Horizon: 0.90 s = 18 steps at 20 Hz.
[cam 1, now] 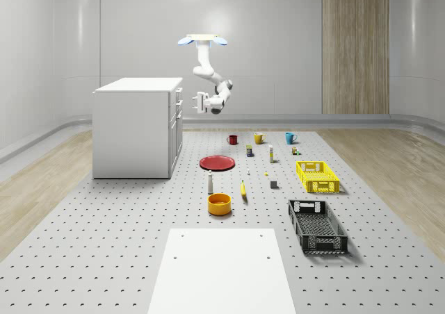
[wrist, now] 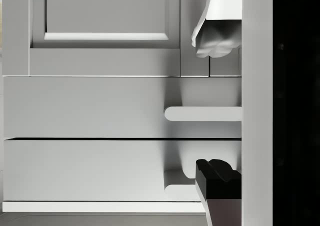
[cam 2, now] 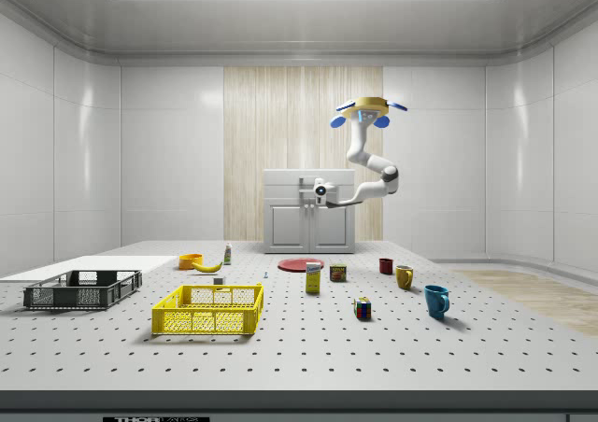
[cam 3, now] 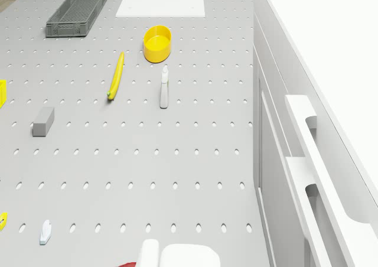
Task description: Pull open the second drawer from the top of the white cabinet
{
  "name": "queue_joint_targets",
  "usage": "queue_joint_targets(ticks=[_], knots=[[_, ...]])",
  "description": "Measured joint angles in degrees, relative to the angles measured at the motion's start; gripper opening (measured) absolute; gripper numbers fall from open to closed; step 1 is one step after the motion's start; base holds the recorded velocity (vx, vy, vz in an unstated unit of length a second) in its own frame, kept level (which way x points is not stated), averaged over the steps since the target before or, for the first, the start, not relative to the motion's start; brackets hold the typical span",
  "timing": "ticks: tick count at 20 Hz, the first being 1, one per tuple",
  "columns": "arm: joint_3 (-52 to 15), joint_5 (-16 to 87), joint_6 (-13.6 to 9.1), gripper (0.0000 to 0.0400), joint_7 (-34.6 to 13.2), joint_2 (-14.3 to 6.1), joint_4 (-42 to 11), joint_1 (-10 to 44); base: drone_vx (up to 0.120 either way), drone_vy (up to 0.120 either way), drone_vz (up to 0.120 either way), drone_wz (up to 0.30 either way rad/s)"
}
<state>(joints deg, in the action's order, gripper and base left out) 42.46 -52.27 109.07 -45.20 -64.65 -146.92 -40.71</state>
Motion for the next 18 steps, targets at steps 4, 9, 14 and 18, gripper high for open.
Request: queue_joint_targets(ticks=[4, 9, 14, 18], knots=[[-0.02, 0.0, 0.11, 0.03, -0.02, -0.04, -0.03, -0.07, 0.12, 0.0, 0.0, 0.0], [-1.1, -1.09, 1.46, 0.03, 0.32, 0.15, -0.64, -0.59, 0.0, 0.0, 0.0, 0.0], [-3.25, -3.43, 3.99, 0.03, 1.12, 0.76, -1.66, -1.61, 0.0, 0.0, 0.0, 0.0], [-5.11, -5.61, 6.1, 0.03, 1.93, 1.48, -2.34, -2.56, 0.0, 0.0, 0.0, 0.0]])
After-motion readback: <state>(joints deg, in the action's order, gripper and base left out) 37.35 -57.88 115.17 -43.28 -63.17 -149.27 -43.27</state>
